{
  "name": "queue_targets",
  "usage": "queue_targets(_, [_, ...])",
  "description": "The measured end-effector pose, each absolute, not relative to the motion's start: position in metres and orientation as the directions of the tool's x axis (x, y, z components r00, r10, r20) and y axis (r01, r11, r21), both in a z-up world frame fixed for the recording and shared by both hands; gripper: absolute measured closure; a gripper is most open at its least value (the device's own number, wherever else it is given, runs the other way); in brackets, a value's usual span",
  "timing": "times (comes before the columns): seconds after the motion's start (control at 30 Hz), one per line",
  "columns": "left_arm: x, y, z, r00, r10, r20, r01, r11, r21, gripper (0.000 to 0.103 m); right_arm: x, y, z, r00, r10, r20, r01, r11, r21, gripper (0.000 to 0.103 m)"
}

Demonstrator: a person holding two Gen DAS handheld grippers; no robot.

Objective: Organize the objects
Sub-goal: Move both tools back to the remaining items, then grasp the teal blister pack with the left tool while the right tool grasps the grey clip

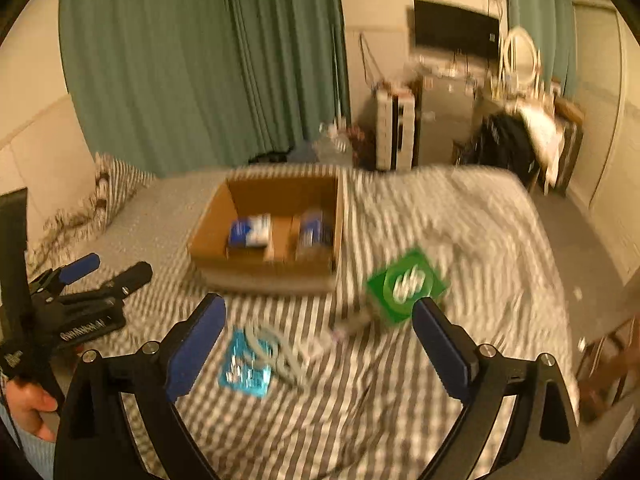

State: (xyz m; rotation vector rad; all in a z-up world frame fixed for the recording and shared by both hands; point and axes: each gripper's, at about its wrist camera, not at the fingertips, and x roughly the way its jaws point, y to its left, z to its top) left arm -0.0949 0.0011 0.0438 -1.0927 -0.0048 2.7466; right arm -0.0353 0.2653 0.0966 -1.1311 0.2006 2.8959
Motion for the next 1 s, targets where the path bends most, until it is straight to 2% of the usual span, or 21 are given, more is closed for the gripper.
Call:
queue_targets(0.1, [-0.091, 0.001, 0.000, -0.695, 0.138, -0.705, -0.151, -0.988, -0.045, 0.000, -0.040, 0.262, 0.045, -0.698, -0.045, -0.715, -0.062, -0.991, 0.123, 0.008])
queue_targets(0.23, [-0.087, 0.021, -0.058, -0.671, 0.026, -0.741, -0.147, -0.984, 0.099, 0.000, -0.051, 0.264, -0.011, -0.671, -0.029, -0.741, -0.062, -0.994, 0.095, 0.008])
queue_targets(0.33, [-0.084, 0.034, -0.095, -0.639, 0.026, -0.768, -0.175, -0.978, 0.112, 0.000, -0.060, 0.265, -0.039, -0.617, -0.011, -0.787, -0.083, -0.993, 0.078, 0.008])
queue_targets(0.53, [-0.088, 0.066, -0.119, -0.611, 0.088, -0.787, -0.286, -0.951, 0.116, 0.000, -0.067, 0.265, -0.044, -0.610, 0.048, -0.791, -0.092, -0.996, 0.010, 0.008])
queue_targets(0.63, [-0.103, 0.074, -0.129, -0.574, 0.123, -0.810, -0.300, -0.952, 0.067, 0.000, -0.070, 0.273, -0.045, -0.595, 0.031, -0.803, -0.119, -0.992, 0.050, 0.008])
queue_targets(0.8, [-0.120, 0.086, -0.142, -0.557, 0.138, -0.819, -0.322, -0.945, 0.060, 0.001, -0.070, 0.274, -0.046, -0.598, 0.025, -0.801, -0.138, -0.988, 0.073, 0.008])
queue_targets(0.93, [-0.111, 0.088, -0.145, -0.554, 0.169, -0.815, -0.366, -0.929, 0.057, 0.020, -0.072, 0.268, -0.052, -0.596, 0.038, -0.802, -0.132, -0.990, 0.051, 0.008])
queue_targets(0.97, [-0.108, 0.085, -0.143, -0.553, 0.176, -0.814, -0.371, -0.927, 0.052, 0.030, -0.071, 0.266, -0.052, -0.598, 0.039, -0.801, -0.128, -0.991, 0.048, 0.008])
queue_targets(1.0, [-0.105, 0.080, -0.139, -0.552, 0.186, -0.813, -0.373, -0.927, 0.042, 0.035, -0.070, 0.265, -0.052, -0.603, 0.041, -0.797, -0.126, -0.991, 0.044, 0.008])
